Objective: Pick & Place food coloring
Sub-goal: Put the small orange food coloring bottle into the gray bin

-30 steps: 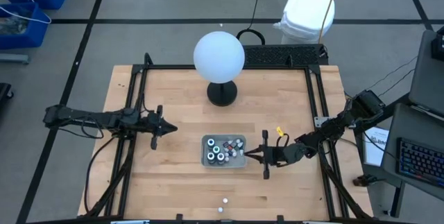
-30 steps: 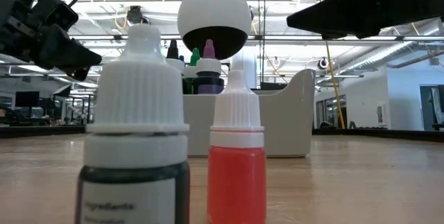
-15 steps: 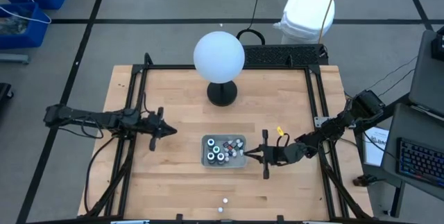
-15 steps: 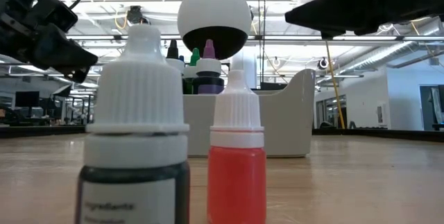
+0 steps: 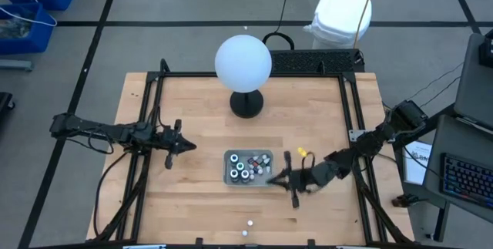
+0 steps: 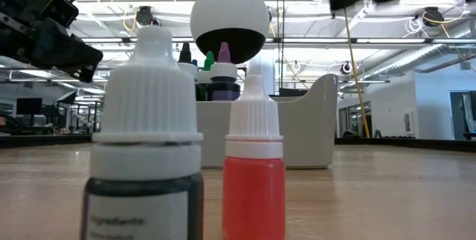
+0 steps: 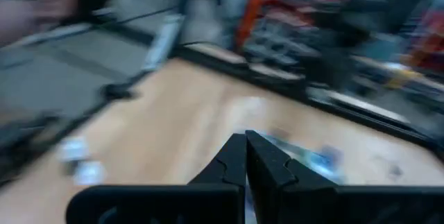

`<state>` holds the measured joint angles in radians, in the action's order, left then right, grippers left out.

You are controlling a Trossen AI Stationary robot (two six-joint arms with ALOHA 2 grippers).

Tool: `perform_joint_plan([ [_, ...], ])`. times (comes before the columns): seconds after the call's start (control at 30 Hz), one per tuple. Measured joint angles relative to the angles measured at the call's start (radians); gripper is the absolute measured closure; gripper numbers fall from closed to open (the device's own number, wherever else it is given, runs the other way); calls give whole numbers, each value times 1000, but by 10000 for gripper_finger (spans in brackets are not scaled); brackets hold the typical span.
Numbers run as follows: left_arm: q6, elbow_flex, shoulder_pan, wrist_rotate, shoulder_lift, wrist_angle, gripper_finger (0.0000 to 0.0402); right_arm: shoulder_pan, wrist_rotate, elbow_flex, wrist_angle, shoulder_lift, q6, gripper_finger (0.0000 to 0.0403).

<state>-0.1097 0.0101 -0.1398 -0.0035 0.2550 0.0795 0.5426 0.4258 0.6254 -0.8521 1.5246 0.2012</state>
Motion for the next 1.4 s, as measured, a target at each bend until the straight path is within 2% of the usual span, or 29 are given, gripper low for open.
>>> perform_joint_plan([
  [0.07, 2, 0, 0, -23, 0, 0, 380, 36, -51, 105, 153, 14, 6, 403],
  [0.13, 12, 0, 0, -45, 0, 1, 380, 80, -58, 215, 290, 64, -7, 403],
  [0.3, 64, 0, 0, -75, 0, 46, 380, 150, 54, 471, 478, 219, -32, 403],
  [0.43, 77, 0, 0, -76, 0, 90, 380, 161, 73, 671, 760, 340, -131, 403],
  [0.57, 83, 0, 0, -73, 0, 96, 380, 158, 62, 820, 856, 443, -221, 403],
  [0.7, 131, 0, 0, -28, 0, 97, 380, 180, 39, 928, 935, 505, -263, 403],
  [0.93, 235, 1, 0, -23, 0, 125, 380, 178, 24, 925, 936, 519, -322, 395],
  [1.13, 243, 1, 0, -23, 0, 139, 380, 170, 18, 847, 925, 519, -338, 340],
  [1.4, 239, 1, 0, -24, 0, 134, 380, 164, 16, 682, 615, 519, -223, 257],
])
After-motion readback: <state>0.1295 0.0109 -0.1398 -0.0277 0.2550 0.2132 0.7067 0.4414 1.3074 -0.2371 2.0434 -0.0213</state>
